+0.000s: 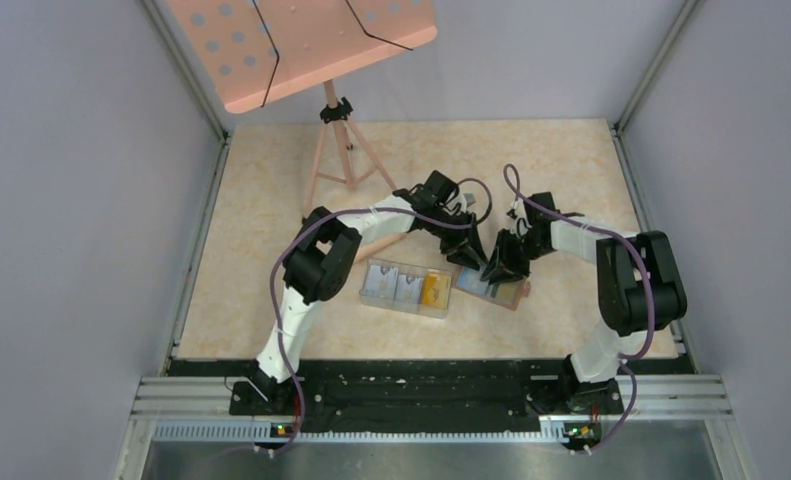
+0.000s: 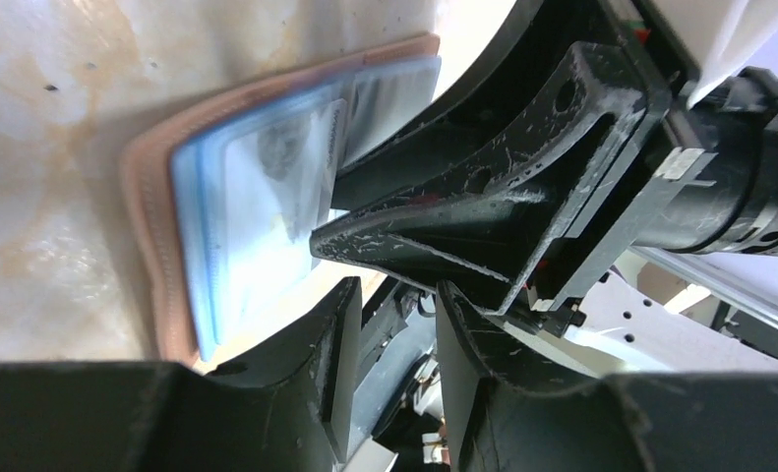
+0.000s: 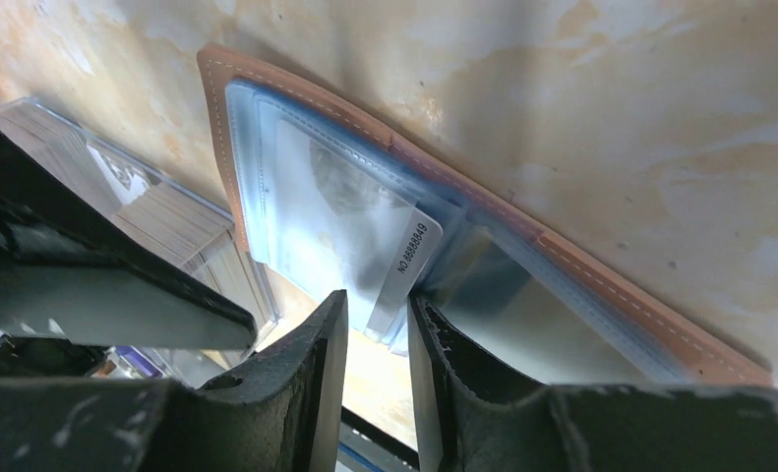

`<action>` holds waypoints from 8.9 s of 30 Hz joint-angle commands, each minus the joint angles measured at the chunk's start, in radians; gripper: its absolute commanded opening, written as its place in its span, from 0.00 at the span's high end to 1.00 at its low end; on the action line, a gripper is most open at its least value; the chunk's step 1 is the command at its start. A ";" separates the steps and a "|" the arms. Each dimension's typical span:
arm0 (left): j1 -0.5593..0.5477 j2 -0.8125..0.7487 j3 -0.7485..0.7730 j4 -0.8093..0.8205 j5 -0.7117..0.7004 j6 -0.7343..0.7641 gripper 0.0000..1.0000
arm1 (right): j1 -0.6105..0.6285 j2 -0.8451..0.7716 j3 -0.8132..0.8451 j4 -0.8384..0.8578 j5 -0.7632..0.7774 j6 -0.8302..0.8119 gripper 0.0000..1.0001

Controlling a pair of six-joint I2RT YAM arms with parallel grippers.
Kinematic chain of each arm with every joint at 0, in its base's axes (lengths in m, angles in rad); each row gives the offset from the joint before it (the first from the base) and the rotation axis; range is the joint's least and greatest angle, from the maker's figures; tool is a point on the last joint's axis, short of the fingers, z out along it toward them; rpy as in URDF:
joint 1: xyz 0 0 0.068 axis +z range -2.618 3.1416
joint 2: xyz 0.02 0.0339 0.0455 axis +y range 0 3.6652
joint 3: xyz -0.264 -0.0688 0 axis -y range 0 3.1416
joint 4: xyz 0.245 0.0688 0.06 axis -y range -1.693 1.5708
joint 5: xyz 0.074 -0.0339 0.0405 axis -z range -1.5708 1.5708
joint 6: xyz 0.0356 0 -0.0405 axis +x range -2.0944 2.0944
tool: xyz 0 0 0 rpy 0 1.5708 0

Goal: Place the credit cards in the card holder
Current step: Insert the credit card into the card holder, then close the card holder at the center of the board.

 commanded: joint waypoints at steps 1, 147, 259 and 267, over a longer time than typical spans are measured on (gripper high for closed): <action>-0.019 -0.037 0.083 -0.154 -0.072 0.122 0.60 | 0.020 0.004 0.029 0.105 -0.044 0.019 0.71; -0.063 0.069 0.231 -0.298 -0.226 0.218 0.74 | -0.095 -0.150 0.073 -0.048 0.134 -0.057 1.00; -0.043 0.079 0.262 -0.349 -0.239 0.171 0.68 | -0.036 -0.054 -0.014 0.090 0.036 -0.030 1.00; -0.046 0.080 0.262 -0.351 -0.232 0.172 0.84 | -0.036 -0.053 -0.013 0.093 0.036 -0.028 1.00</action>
